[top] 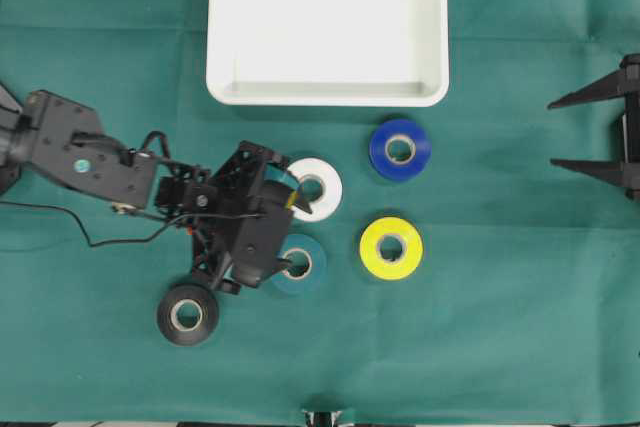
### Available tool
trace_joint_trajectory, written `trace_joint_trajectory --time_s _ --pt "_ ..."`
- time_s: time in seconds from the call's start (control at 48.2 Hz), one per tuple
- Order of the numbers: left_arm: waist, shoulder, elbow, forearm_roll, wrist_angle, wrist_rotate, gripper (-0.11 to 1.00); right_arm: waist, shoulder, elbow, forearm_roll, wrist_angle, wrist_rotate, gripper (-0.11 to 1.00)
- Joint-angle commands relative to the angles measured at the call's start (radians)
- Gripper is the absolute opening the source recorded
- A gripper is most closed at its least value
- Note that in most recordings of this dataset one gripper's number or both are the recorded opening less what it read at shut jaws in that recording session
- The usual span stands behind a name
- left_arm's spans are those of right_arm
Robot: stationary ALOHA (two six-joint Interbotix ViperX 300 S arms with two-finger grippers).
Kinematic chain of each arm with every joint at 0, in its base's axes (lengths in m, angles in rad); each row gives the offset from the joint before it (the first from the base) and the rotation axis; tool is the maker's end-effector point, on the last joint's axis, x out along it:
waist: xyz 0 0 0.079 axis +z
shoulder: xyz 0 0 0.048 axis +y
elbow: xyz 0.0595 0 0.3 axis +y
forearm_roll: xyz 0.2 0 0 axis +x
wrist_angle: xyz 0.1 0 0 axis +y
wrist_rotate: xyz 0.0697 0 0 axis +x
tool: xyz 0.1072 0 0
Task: Put the tape into the white case with the left arm.
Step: 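Lower the left gripper into the teal roll's hole and close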
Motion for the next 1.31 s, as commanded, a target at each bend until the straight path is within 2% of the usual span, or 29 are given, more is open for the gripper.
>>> trace_joint_trajectory --time_s 0.0,0.311,0.498,0.623,0.892,1.287 --pt "-0.002 0.011 -0.054 0.002 0.012 0.000 0.91 -0.002 0.006 -0.012 -0.002 -0.011 0.003 0.86" --pt "-0.012 0.089 -0.117 0.003 0.046 0.008 0.91 -0.002 0.006 -0.011 -0.002 -0.011 0.003 0.86" --pt "-0.031 0.120 -0.140 0.002 0.048 0.046 0.91 -0.002 0.006 -0.012 -0.002 -0.011 0.003 0.86" --pt "-0.035 0.130 -0.143 0.003 0.064 0.078 0.91 0.000 0.006 -0.011 -0.002 -0.009 0.003 0.86" --pt "-0.025 0.123 -0.133 0.003 0.127 0.100 0.91 -0.002 0.006 -0.012 -0.002 -0.009 0.003 0.86" --pt "-0.003 0.153 -0.141 0.003 0.126 0.147 0.91 -0.002 0.006 -0.012 -0.002 -0.011 0.003 0.86"
